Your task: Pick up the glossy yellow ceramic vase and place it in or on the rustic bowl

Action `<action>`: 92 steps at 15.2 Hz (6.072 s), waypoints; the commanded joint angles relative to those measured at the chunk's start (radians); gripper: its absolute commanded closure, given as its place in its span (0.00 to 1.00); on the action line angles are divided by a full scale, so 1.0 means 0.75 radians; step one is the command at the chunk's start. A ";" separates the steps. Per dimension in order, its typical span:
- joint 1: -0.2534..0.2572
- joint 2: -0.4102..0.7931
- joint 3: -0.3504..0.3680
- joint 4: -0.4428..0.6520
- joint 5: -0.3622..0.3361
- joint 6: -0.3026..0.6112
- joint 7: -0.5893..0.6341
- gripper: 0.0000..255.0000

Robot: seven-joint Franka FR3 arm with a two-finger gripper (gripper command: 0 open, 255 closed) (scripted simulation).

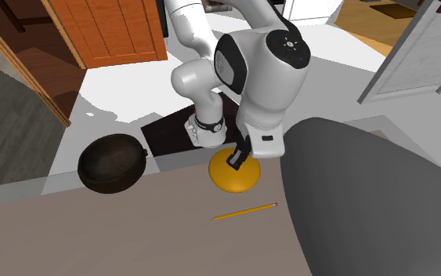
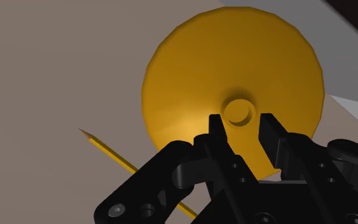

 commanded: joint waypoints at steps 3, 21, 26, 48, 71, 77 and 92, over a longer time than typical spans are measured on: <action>0.001 -0.015 0.005 0.025 0.005 -0.042 -0.003 1.00; 0.012 -0.084 0.043 0.303 0.040 -0.389 -0.030 1.00; 0.014 -0.082 0.052 0.394 0.048 -0.477 -0.037 1.00; -0.140 -0.244 -0.270 0.578 -0.248 -0.732 -0.481 1.00; -0.208 -0.223 -0.683 0.625 -0.537 -0.589 -0.852 1.00; -0.218 -0.240 -0.723 0.520 -0.571 -0.498 -0.828 1.00; -0.225 -0.246 -0.761 0.441 -0.602 -0.423 -0.809 0.00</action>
